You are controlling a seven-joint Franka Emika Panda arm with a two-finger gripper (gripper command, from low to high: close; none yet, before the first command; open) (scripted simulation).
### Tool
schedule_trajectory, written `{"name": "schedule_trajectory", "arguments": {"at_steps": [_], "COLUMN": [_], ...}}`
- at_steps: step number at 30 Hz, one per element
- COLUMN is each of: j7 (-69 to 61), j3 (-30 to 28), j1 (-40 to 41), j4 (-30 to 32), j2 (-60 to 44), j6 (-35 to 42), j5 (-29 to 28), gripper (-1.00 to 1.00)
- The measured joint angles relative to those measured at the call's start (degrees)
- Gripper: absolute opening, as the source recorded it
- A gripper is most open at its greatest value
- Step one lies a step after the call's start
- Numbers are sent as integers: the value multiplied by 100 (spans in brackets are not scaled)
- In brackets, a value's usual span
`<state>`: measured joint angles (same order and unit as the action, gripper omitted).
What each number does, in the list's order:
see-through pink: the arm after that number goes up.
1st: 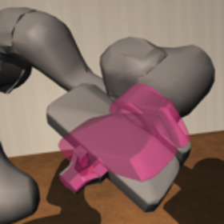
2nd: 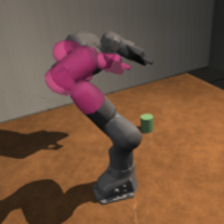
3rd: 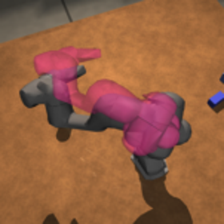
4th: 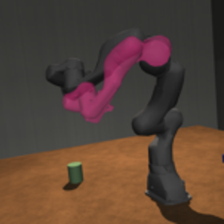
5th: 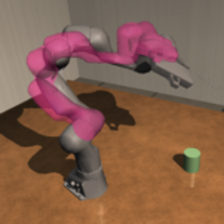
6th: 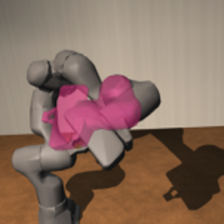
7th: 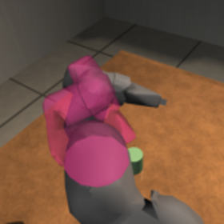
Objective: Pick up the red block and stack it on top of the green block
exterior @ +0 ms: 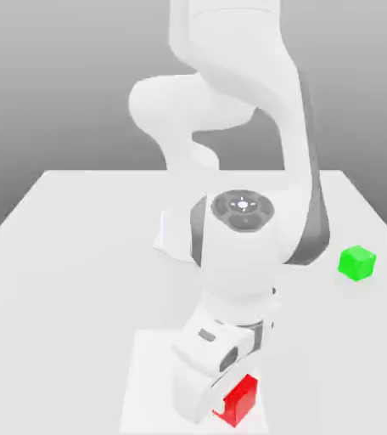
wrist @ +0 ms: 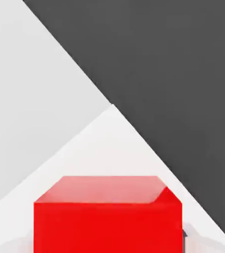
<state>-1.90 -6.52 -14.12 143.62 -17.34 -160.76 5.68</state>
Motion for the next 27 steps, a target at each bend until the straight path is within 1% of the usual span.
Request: {"name": "schedule_trajectory", "arguments": {"at_steps": [3, 8, 14, 17, 21, 22, 24, 27], "j7": [127, -927, -2471, -3306, -4276, -4455, -4496, -4095], "j3": [-79, 766, 1680, 1983, 2381, 2500, 2656, 2535], "j1": [-66, -629, -2126, -2951, -3637, -3778, -3881, -3949], "j4": [102, 520, 1064, 1353, 1726, 1796, 1861, 1859], "j2": [583, 1118, 1731, 2078, 2482, 2449, 2136, 1518], "j6": [483, 637, 709, 749, 746, 633, 252, -333], "j5": [-197, -117, 103, 180, 173, 105, -201, -880], "gripper": [-100, -100, -100, -100, -100, -100, -100, -100]}}
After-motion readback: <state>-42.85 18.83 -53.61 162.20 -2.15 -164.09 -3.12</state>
